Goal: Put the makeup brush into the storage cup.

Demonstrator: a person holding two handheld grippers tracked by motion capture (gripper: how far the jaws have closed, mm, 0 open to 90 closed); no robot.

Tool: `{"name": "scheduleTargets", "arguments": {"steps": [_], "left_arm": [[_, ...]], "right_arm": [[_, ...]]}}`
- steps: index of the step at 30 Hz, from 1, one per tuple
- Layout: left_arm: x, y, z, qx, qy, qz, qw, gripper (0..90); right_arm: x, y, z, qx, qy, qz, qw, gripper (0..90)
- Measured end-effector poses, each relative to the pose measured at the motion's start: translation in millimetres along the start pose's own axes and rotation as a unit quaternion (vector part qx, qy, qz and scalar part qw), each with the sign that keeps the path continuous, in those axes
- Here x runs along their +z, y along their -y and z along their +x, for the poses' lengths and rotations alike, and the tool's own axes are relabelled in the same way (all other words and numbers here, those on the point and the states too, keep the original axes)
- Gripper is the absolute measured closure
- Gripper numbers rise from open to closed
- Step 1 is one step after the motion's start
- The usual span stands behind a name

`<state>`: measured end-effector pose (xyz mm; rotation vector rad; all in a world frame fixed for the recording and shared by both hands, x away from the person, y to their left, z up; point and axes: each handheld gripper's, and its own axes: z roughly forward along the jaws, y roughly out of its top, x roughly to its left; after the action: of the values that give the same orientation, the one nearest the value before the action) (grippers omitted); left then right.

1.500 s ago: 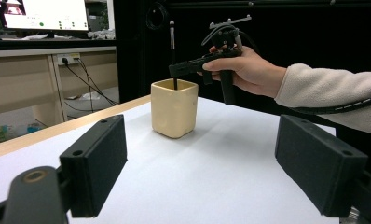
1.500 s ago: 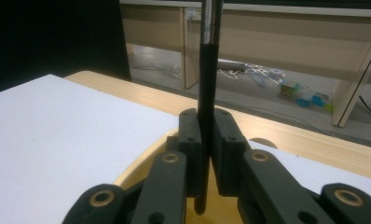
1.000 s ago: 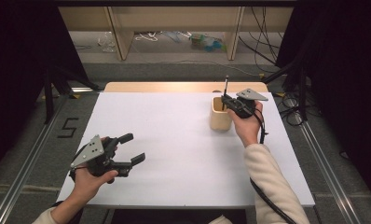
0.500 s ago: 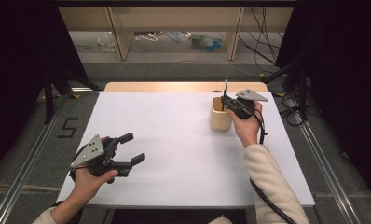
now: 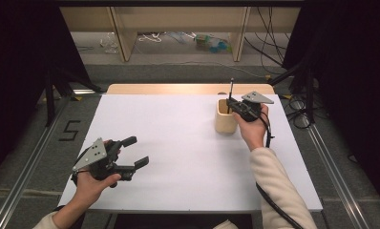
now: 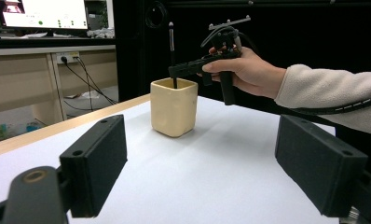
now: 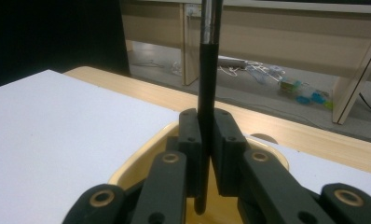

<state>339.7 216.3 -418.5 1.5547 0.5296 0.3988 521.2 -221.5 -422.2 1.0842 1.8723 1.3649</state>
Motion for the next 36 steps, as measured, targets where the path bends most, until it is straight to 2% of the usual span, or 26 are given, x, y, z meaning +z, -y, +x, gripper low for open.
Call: {"name": "scheduleTargets", "arguments": {"steps": [32,35,36], "left_arm": [[0.1,0.3,-0.2,-0.001,0.001,0.001,1.0000,16.6],[0.0,0.1,-0.1,0.000,0.000,0.001,1.0000,16.6],[0.0,0.1,0.1,0.001,0.000,0.000,1.0000,16.6]], "right_arm": [[0.5,1.9,-1.7,0.002,-0.005,-0.006,1.0000,83.2],[0.3,1.8,-1.9,0.004,-0.005,-0.007,1.0000,81.4],[-0.6,1.2,-1.9,0.002,0.002,-0.004,1.0000,78.4]]}}
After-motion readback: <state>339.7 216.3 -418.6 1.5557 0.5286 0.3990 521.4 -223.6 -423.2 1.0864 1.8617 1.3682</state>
